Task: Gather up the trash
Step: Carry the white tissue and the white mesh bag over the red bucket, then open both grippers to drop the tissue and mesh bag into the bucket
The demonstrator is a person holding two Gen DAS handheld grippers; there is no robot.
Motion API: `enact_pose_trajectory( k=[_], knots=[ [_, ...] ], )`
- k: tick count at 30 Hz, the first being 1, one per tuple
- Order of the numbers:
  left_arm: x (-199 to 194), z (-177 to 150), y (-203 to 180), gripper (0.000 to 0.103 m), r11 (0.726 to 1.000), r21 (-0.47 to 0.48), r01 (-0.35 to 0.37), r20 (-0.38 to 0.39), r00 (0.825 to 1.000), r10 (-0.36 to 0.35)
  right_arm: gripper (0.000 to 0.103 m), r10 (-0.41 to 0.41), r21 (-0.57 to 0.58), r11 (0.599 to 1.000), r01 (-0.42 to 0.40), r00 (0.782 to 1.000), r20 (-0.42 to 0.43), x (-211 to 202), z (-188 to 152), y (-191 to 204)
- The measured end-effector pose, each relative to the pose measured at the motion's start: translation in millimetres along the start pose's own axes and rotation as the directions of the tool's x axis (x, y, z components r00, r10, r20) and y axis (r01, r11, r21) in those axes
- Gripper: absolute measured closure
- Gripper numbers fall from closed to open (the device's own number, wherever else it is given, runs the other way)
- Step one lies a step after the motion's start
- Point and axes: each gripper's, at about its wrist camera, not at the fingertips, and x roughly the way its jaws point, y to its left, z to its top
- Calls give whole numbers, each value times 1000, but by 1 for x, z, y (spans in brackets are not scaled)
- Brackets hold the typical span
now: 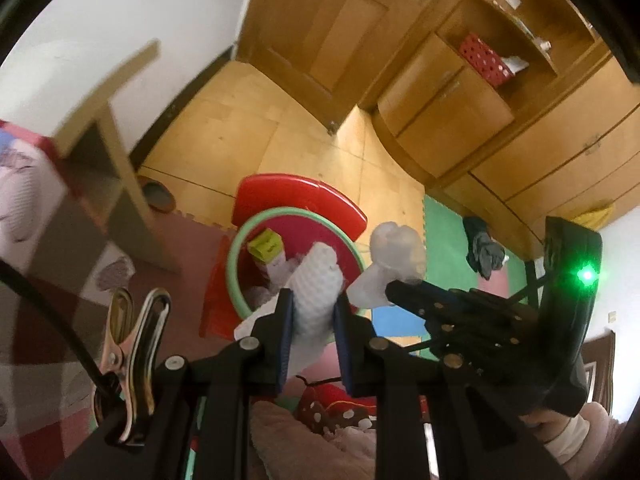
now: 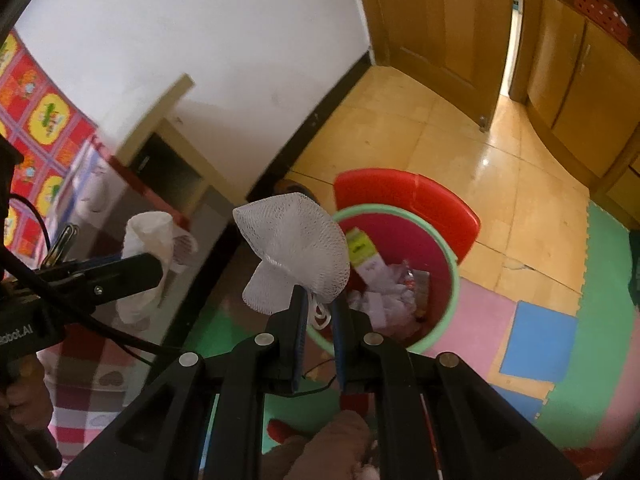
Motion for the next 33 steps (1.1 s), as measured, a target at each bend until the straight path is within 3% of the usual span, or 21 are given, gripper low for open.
enact_pose_trajectory(
  k=[15,20,25,33],
  knots=[
    [108,4,-10,83,1000,23,-2,-128,992,4,90,-66,43,997,70,994,-91,60,-16,-51],
    [127,8,-13,83,1000,26,-2,-149,989,6,90,-77,40,996,82,991,-112,71,-15,-59],
    [134,11,-16,76,998,42,-36,-157,987,43,90,-73,44,996,79,990,-122,78,-15,-63],
    [136,14,-18,64,998,53,-37,-177,983,46,73,-70,58,995,78,989,-134,82,-14,-68]
  ],
)
